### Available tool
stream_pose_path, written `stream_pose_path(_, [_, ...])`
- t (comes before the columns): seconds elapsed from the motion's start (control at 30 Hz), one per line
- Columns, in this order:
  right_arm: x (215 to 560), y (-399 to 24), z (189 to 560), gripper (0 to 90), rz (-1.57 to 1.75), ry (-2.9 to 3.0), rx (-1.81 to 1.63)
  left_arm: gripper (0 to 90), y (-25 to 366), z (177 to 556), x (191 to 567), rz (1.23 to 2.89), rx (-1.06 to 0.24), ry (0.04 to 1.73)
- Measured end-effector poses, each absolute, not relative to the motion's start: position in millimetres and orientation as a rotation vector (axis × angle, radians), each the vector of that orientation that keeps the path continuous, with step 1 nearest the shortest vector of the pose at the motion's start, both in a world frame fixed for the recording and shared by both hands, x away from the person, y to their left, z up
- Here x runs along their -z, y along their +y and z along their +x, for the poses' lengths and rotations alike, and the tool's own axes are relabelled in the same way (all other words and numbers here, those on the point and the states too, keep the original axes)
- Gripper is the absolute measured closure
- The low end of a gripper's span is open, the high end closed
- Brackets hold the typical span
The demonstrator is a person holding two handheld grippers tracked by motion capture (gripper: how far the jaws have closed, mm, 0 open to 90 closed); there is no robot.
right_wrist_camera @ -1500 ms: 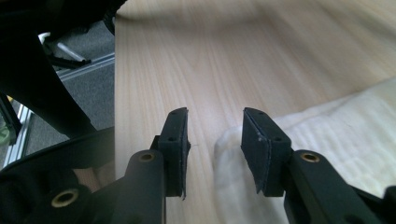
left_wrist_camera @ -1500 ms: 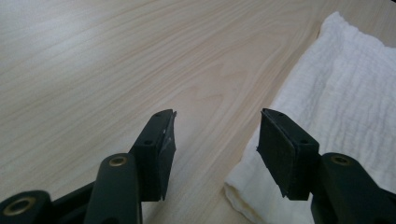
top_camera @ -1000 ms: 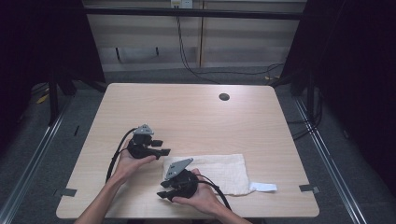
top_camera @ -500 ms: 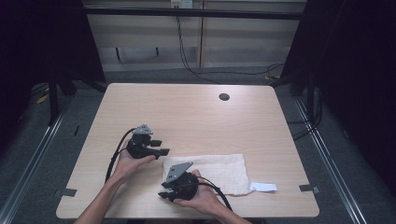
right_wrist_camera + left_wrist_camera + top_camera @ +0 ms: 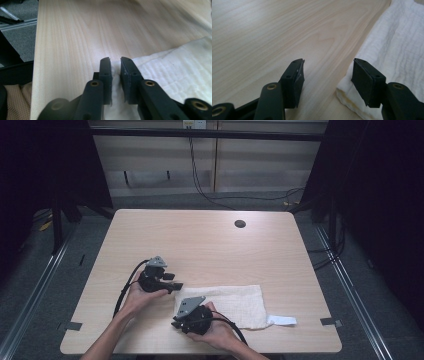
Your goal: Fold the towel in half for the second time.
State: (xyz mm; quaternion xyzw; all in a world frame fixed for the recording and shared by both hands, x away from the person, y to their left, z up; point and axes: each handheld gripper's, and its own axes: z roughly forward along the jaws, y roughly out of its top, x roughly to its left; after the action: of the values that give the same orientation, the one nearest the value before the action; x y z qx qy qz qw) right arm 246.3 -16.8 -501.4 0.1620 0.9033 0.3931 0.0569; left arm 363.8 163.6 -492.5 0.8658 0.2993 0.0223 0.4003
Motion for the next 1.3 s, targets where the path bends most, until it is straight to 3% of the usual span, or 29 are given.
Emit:
stream_pose_path(0.3, [501,-17,249,84.3,0.527,2.739,-1.198,43.8,161,355,499,2.244,-0.066,0.729])
stream_pose_path(0.47, [500,-17,251,85.0,0.547,2.76,-1.19,51.0,161,353,500,2.213,-0.05,0.759])
stream_pose_path(0.6, [499,-19,255,85.3,0.617,2.798,-1.21,59.8,159,348,499,2.239,-0.034,0.707])
stream_pose_path(0.77, [498,-19,254,86.4,0.634,2.804,-1.212,83.9,156,345,499,2.252,0.005,0.677])
stream_pose_path(1.3, [487,-27,257,86.6,0.648,2.794,-1.291,85.8,166,350,487,2.141,0.071,0.712])
